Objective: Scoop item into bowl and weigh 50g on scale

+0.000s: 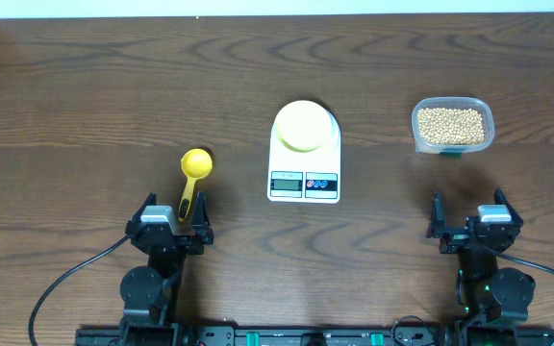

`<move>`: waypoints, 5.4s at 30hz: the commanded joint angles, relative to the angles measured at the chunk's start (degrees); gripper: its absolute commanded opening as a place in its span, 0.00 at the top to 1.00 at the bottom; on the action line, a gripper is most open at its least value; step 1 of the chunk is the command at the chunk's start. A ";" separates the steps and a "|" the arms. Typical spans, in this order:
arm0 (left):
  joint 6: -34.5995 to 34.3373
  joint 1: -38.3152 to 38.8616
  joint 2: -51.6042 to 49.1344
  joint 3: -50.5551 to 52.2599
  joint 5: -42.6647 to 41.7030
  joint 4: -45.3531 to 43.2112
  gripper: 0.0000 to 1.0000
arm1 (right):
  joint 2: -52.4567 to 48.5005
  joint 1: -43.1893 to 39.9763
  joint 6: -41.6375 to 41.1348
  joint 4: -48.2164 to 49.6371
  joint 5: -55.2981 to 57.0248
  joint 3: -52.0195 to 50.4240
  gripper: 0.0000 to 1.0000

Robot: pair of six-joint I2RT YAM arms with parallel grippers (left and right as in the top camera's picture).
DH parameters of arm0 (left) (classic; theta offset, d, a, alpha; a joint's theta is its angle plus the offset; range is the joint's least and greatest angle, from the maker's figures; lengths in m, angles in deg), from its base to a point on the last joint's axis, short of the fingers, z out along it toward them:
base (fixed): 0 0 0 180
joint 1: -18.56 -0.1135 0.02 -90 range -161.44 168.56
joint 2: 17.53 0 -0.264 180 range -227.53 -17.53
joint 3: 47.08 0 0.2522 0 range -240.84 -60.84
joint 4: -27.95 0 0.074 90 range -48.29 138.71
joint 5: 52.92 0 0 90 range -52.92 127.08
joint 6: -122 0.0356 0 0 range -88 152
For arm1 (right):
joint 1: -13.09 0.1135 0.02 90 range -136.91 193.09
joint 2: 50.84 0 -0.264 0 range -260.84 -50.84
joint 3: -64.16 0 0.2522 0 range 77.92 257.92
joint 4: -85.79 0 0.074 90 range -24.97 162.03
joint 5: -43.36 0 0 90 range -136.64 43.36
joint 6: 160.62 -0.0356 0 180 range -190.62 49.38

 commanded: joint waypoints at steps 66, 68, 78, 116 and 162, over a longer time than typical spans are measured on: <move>-0.07 -0.28 -37.59 -37.75 2.91 23.12 0.11 | 0.46 0.24 -0.66 -0.28 0.66 -0.07 0.01; -0.09 -0.28 -38.62 -38.58 2.93 24.06 0.11 | 0.46 0.24 -0.66 -0.28 0.66 -0.07 0.01; -0.09 -0.35 -46.18 -45.33 2.93 30.03 0.11 | 0.46 0.24 -0.66 -0.28 0.66 -0.07 0.01; 1.95 -4.42 -76.61 -73.96 1.84 52.50 0.11 | 0.46 0.24 -0.66 -0.28 0.66 -0.07 0.01; 5.97 -7.48 -102.29 -81.61 2.01 57.99 0.11 | 0.46 0.24 -0.66 -0.28 0.66 -0.07 0.01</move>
